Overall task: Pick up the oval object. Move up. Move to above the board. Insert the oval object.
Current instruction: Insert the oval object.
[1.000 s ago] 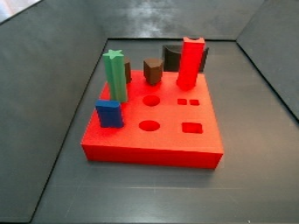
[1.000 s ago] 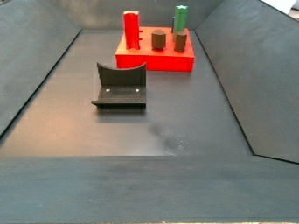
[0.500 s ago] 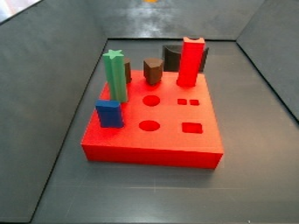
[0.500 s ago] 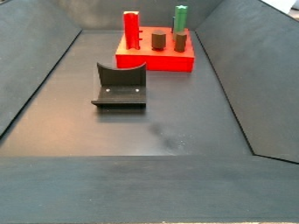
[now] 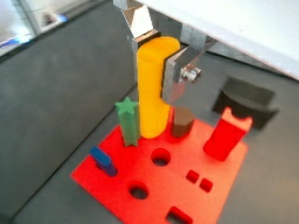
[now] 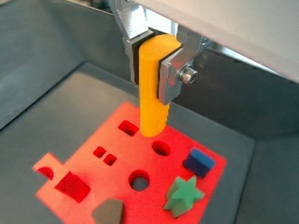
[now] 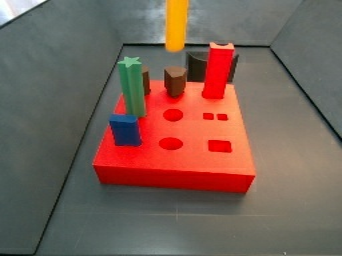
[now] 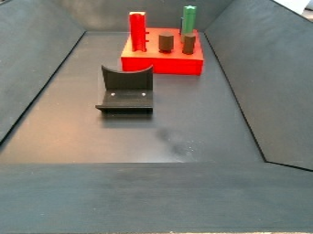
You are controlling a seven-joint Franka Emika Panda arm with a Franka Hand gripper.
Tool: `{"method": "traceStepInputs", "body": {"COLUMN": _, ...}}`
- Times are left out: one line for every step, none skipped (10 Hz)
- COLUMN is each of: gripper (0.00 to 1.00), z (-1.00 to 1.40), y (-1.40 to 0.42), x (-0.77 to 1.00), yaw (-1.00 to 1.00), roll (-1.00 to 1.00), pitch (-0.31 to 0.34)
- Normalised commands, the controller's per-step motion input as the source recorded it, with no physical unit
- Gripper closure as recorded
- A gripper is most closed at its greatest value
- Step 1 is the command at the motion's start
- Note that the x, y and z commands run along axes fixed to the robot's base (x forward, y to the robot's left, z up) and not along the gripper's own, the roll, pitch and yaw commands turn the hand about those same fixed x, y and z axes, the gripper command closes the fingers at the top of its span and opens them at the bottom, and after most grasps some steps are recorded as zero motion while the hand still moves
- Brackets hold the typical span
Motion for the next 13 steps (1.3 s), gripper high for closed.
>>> {"method": "traceStepInputs", "body": {"gripper": 1.0, "z": -0.43, "y": 0.0, "x": 0.0, "yaw": -1.0, "roll": -0.01, "pitch": -0.03}}
{"method": "traceStepInputs", "body": {"gripper": 1.0, "z": -0.44, "y": 0.0, "x": 0.0, "yaw": -1.0, "roll": -0.01, "pitch": -0.033}}
{"method": "traceStepInputs", "body": {"gripper": 1.0, "z": -0.52, "y": -0.01, "x": 0.0, "yaw": -1.0, "roll": -0.04, "pitch": -0.124}}
{"method": "traceStepInputs", "body": {"gripper": 1.0, "z": -0.56, "y": -0.01, "x": -0.02, "yaw": -1.0, "roll": -0.05, "pitch": -0.166}}
{"method": "traceStepInputs", "body": {"gripper": 1.0, "z": -0.56, "y": -0.02, "x": -0.03, "yaw": -1.0, "roll": -0.04, "pitch": -0.166}}
{"method": "traceStepInputs", "body": {"gripper": 1.0, "z": -0.56, "y": -0.02, "x": -0.03, "yaw": -1.0, "roll": -0.03, "pitch": -0.16}}
{"method": "traceStepInputs", "body": {"gripper": 1.0, "z": -0.55, "y": -0.02, "x": -0.02, "yaw": -1.0, "roll": -0.03, "pitch": -0.139}}
{"method": "traceStepInputs", "body": {"gripper": 1.0, "z": -0.53, "y": -0.02, "x": -0.01, "yaw": -1.0, "roll": -0.03, "pitch": -0.121}}
{"method": "traceStepInputs", "body": {"gripper": 1.0, "z": -0.44, "y": -0.03, "x": 0.0, "yaw": -0.99, "roll": -0.05, "pitch": -0.051}}
{"method": "traceStepInputs", "body": {"gripper": 1.0, "z": -0.38, "y": -0.03, "x": 0.0, "yaw": -1.0, "roll": -0.02, "pitch": 0.0}}
{"method": "traceStepInputs", "body": {"gripper": 1.0, "z": -0.33, "y": 0.0, "x": 0.0, "yaw": -1.0, "roll": 0.0, "pitch": 0.0}}
{"method": "traceStepInputs", "body": {"gripper": 1.0, "z": -0.33, "y": 0.0, "x": 0.0, "yaw": -1.0, "roll": 0.0, "pitch": 0.0}}
{"method": "traceStepInputs", "body": {"gripper": 1.0, "z": -0.3, "y": 0.0, "x": 0.0, "yaw": -1.0, "roll": 0.0, "pitch": 0.0}}
